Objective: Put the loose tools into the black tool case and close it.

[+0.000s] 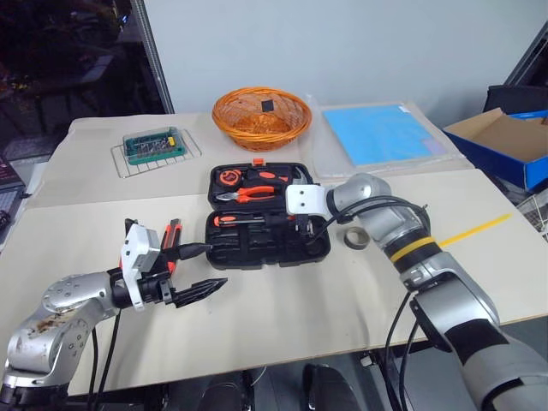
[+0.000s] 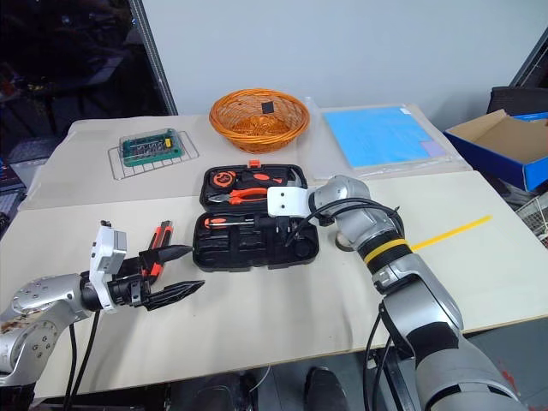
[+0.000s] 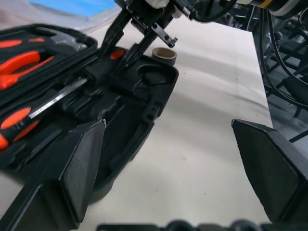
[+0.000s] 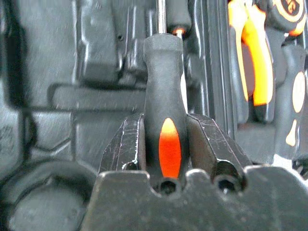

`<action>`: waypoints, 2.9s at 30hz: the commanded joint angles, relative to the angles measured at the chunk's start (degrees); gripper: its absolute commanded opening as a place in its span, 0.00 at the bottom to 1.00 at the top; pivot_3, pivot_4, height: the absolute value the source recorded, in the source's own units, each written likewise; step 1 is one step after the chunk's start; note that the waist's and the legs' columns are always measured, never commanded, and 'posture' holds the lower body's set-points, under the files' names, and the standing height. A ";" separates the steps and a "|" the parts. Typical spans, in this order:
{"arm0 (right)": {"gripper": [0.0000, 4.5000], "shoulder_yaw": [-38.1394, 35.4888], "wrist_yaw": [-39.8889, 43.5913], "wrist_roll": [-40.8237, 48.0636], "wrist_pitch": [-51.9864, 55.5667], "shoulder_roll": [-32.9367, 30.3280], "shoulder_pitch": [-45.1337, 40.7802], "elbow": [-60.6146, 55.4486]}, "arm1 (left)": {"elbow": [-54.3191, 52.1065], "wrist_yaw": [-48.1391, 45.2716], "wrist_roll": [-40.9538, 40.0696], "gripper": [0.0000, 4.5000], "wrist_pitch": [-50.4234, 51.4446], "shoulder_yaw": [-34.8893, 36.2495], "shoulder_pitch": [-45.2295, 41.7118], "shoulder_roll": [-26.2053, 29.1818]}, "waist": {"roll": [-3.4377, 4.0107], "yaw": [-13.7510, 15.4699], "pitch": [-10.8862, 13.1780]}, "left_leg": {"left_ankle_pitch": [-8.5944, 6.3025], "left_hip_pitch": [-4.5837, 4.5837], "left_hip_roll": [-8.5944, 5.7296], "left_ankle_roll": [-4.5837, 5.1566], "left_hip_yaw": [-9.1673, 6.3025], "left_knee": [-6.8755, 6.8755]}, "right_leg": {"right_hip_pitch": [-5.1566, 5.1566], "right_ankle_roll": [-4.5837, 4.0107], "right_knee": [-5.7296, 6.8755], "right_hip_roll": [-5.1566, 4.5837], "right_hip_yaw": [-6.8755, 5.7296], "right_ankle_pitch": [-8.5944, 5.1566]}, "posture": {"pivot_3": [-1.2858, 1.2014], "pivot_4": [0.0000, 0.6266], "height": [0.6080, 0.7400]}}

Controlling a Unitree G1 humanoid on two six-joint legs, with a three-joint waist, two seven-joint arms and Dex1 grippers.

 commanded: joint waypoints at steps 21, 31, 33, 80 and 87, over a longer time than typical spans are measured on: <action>0.21 0.70 2.98 -3.25 -1.32 -3.06 0.23 2.10 | -0.21 -1.24 -1.44 1.00 -0.97 0.56 -2.94 1.09 | 0.00 0.15 0.01 | 0.07 0.09 -0.04 -0.08 -0.05 -0.37 | -0.02 0.10 0.00 0.00 -0.06 -0.06 | 0.52 0.24 1.00; 0.71 -1.40 5.92 -0.43 -0.45 -3.19 1.80 -1.44 | 1.14 -2.40 -0.62 1.00 -1.64 -0.18 -3.84 0.74 | -0.01 0.29 0.00 | 0.21 0.10 -0.04 0.20 -0.07 -0.41 | 0.01 0.13 -0.02 0.00 -0.08 -0.09 | 0.52 0.24 1.00; 0.71 -3.35 8.13 2.60 1.16 -3.94 2.17 -3.88 | 1.48 -2.70 -0.42 1.00 -1.88 -0.18 -3.76 0.69 | -0.01 0.44 0.00 | 0.21 0.10 -0.04 0.20 -0.08 -0.42 | 0.00 0.14 -0.03 0.00 -0.09 -0.11 | 0.52 0.24 1.00; 0.97 -29.85 -6.72 45.83 33.81 -11.86 42.78 -70.39 | 3.24 43.48 6.38 1.00 16.10 11.74 -4.00 -5.68 | -0.33 1.66 0.10 | -0.23 0.17 0.02 -0.18 -0.24 -0.48 | 0.11 0.50 -0.14 -0.08 -0.26 -0.47 | 0.52 0.24 1.00; 0.97 -30.50 -5.23 45.37 29.01 -15.17 44.12 -69.35 | 1.66 53.83 11.00 1.00 25.08 11.43 -3.40 -8.11 | -0.42 2.41 0.11 | -0.21 0.18 0.02 -0.29 -0.25 -0.47 | 0.09 0.38 -0.09 -0.09 -0.25 -0.56 | 0.52 0.24 1.00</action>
